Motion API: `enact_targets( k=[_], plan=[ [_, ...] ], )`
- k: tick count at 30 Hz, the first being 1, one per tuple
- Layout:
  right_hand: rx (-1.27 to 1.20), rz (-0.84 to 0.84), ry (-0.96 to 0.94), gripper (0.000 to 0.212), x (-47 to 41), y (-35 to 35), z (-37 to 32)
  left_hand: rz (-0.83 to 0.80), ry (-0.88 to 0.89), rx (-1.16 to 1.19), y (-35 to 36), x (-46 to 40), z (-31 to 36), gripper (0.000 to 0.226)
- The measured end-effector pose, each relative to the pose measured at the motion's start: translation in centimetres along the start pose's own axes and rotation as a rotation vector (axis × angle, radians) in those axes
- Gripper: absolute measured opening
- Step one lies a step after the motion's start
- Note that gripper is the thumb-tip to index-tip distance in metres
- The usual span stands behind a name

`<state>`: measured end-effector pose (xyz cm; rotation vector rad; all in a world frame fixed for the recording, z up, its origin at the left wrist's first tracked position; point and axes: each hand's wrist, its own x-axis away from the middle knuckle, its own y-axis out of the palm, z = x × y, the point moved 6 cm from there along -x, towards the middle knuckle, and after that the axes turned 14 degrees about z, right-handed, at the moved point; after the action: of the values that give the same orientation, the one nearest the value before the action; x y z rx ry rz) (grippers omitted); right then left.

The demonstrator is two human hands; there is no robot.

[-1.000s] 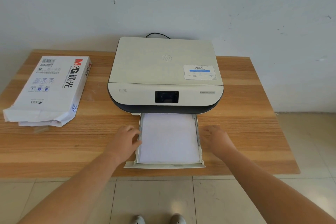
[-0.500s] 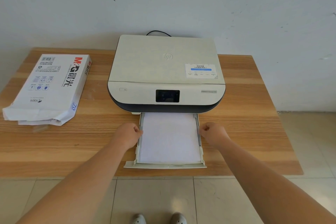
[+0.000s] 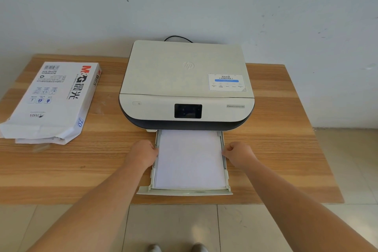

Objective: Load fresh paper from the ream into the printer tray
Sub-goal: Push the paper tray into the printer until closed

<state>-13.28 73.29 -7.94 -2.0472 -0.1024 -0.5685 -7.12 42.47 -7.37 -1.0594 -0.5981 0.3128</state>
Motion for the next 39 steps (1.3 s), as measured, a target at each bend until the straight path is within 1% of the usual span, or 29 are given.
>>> enact_targets(
  k=[8, 13, 24, 32, 39],
  plan=[
    [0.055, -0.040, 0.012, 0.017, -0.5, 0.2, -0.1, -0.027, 0.038, 0.002, 0.2, -0.3, 0.3, 0.020],
    [0.072, -0.032, -0.005, 0.020, -0.6, 0.3, -0.2, -0.069, 0.066, 0.009, 0.3, -0.6, 0.4, 0.022],
    [0.146, -0.052, -0.042, 0.024, -0.8, 0.4, -0.7, -0.087, 0.054, 0.056, 0.6, -1.1, 0.1, 0.028],
    [0.235, -0.052, -0.093, 0.025, -0.7, 0.5, -1.4, -0.084, 0.055, 0.041, 0.6, -1.1, 0.2, 0.024],
    [0.209, -0.045, -0.086, 0.023, -0.6, 0.4, -1.4, -0.096, 0.046, 0.048, 0.4, -0.9, 0.3, 0.024]
  ],
)
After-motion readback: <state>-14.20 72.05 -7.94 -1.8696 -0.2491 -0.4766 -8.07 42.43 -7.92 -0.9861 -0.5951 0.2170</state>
